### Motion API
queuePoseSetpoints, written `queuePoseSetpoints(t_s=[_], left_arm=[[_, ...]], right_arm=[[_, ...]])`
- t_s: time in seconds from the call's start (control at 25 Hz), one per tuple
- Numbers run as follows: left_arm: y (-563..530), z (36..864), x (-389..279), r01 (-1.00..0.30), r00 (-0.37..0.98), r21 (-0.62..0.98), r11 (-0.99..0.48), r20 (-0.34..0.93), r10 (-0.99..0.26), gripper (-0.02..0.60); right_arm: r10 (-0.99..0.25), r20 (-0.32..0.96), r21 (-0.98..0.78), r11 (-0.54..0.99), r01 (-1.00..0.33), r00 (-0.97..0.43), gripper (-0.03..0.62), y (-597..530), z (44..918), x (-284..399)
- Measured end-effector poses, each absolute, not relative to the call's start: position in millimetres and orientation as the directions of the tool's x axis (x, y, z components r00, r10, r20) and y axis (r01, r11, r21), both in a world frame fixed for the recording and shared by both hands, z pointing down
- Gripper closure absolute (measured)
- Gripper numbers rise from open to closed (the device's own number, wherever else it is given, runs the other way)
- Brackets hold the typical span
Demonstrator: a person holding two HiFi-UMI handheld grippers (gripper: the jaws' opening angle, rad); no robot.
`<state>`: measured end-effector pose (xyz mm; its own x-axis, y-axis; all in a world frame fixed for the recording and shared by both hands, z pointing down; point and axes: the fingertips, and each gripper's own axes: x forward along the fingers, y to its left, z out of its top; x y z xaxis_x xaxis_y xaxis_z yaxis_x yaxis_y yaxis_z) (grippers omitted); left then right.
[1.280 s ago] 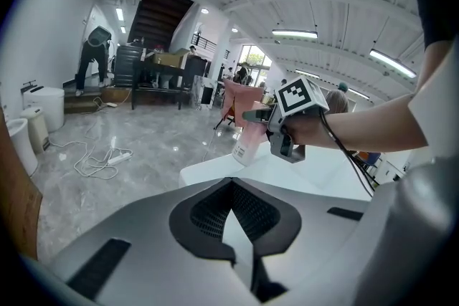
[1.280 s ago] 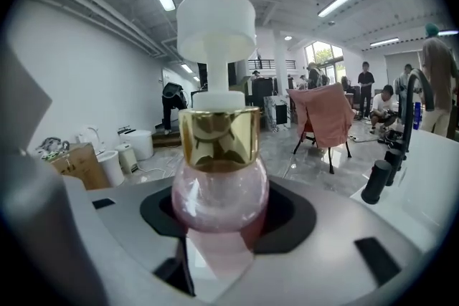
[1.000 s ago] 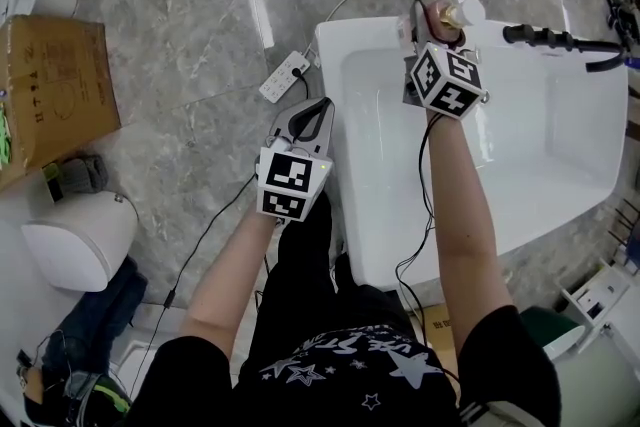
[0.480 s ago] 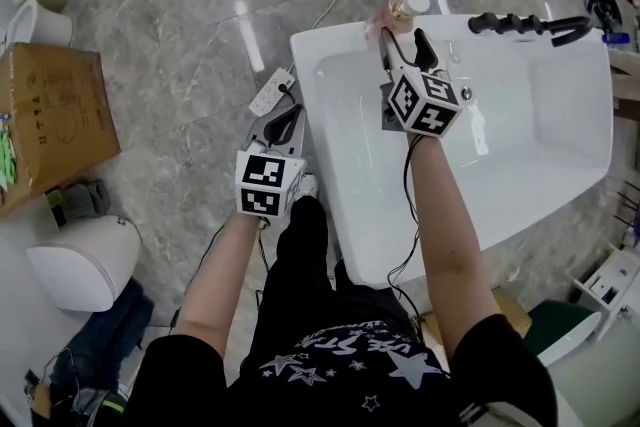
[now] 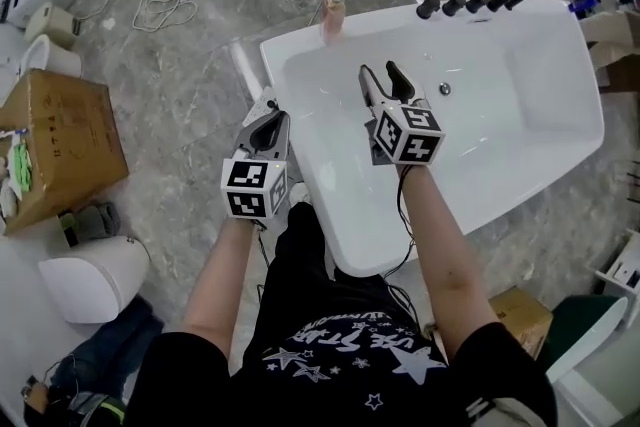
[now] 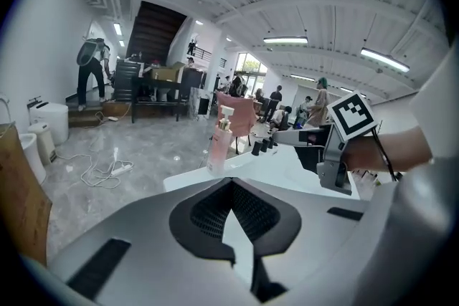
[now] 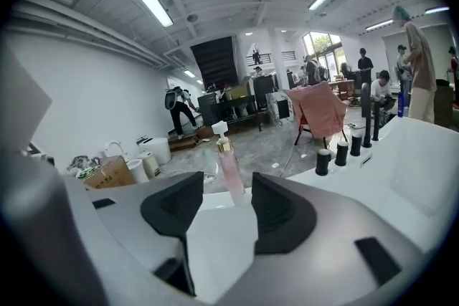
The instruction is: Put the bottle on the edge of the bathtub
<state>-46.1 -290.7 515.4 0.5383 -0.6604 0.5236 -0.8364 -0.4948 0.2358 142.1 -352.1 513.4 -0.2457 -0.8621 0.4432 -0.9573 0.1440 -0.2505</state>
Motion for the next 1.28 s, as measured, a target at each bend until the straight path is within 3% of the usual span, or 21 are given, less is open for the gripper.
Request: queuePoseSetpoints(t_s=[0.52, 1.28], left_arm=[[-173, 423, 1, -0.805, 0.581, 0.185, -0.564, 0.439, -0.686, 0.566], [1, 352, 40, -0.798, 0.597, 0.172, -0.577, 0.353, -0.72, 0.566]], right_arm=[[-0.889, 0.363, -0.303, 0.169, -0.938, -0.277, 0.566, -203, 424, 194], [-0.88, 0.302, -0.182, 0.325, -0.928, -0.367, 0.579, 2, 344, 239]])
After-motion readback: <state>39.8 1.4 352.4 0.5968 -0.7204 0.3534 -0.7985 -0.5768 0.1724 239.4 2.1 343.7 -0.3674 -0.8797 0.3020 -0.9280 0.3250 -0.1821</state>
